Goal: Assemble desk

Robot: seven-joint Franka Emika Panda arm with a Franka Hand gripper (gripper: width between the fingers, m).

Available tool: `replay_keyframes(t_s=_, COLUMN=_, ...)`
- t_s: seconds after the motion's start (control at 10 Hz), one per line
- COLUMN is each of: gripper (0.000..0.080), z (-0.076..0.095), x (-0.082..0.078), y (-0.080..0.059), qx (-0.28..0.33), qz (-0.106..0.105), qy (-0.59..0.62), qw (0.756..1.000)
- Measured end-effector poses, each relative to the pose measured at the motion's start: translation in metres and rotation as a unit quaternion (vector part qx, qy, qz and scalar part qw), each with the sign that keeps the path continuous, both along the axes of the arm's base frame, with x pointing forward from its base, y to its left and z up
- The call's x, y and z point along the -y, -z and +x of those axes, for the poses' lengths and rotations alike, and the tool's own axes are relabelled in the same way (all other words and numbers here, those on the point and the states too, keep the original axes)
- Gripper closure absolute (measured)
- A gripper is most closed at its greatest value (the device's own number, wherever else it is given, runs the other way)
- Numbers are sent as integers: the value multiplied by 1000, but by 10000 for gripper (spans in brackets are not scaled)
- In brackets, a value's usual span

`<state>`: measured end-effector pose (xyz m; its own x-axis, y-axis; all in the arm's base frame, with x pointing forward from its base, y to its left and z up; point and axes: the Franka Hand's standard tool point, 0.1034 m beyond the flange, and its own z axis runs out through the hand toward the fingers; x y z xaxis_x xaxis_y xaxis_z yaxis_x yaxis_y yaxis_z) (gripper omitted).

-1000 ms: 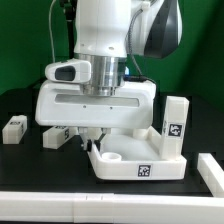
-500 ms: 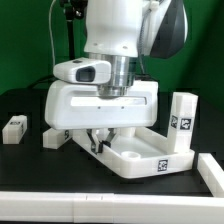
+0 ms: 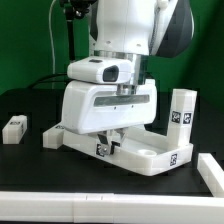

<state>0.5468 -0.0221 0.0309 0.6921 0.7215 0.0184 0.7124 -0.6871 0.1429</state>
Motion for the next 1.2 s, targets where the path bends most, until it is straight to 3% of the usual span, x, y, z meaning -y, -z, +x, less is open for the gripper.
replay_keyframes(t_s=0.2, gripper=738, z=0, x=2, y=0, qx=-6, qz=-11, qy=-66, qw=998)
replay_keyframes(t_s=0.4, gripper=738, z=13, x=-17, y=0, qx=-4, qz=-25, qy=-151, qw=988)
replay_keyframes(t_s=0.7, gripper=738, z=36, x=-29, y=-7, qx=-15, qz=-53, qy=-324, qw=944)
replay_keyframes(t_s=0.9, gripper=738, z=36, x=-25, y=-6, qx=-21, qz=-65, qy=-371, qw=926)
replay_keyframes(t_s=1.2, gripper=738, z=45, x=-36, y=-4, qx=-40, qz=-61, qy=-355, qw=932)
